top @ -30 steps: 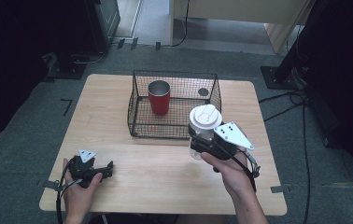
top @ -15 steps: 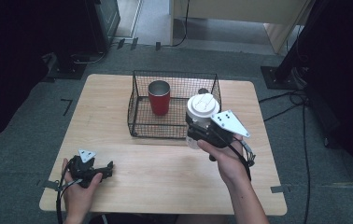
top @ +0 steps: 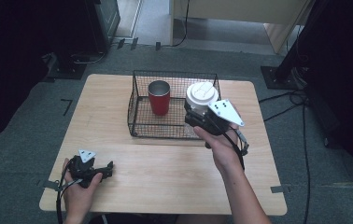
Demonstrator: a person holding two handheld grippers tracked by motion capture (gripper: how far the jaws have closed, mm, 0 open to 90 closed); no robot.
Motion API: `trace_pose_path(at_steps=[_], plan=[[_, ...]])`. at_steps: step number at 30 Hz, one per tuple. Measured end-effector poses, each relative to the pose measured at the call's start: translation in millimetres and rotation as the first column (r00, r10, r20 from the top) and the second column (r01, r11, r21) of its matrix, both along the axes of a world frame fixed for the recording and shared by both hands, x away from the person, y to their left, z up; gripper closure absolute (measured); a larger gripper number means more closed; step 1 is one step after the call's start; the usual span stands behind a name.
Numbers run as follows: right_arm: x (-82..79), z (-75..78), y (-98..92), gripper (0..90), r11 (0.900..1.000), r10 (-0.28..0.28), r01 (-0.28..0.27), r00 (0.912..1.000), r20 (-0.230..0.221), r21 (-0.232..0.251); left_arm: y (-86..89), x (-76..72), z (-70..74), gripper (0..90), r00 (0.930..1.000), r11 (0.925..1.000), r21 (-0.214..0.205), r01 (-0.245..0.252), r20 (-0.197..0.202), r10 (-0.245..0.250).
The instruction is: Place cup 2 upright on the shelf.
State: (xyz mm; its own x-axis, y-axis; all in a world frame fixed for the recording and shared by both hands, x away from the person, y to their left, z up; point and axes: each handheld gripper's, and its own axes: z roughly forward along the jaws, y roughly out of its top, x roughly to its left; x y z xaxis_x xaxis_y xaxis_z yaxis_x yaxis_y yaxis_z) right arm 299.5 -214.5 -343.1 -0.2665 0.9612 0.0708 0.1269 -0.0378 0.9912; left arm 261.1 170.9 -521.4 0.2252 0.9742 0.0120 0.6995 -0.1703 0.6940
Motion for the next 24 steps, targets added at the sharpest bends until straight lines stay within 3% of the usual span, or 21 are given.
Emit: trace_pose_path(at_steps=[10,19,24], plan=[[23.2,0.1,2.8,16.2,0.9994,-0.034,0.034,0.9993,0.017,0.009,0.0,0.0,0.0,0.2,1.0000,1.0000,0.000,0.000,0.000,0.000],[43.0,-11.2,2.2,16.2,0.9984,-0.056,0.057,0.9983,0.013,-0.009,0.0,0.3,0.0,0.2,1.0000,1.0000,0.000,0.001,0.000,-0.001],[52.1,-18.1,-0.1,16.2,0.9982,-0.058,0.057,0.9981,0.022,0.019,0.0,0.3,0.1,0.2,1.0000,1.0000,0.000,0.001,-0.001,-0.001]])
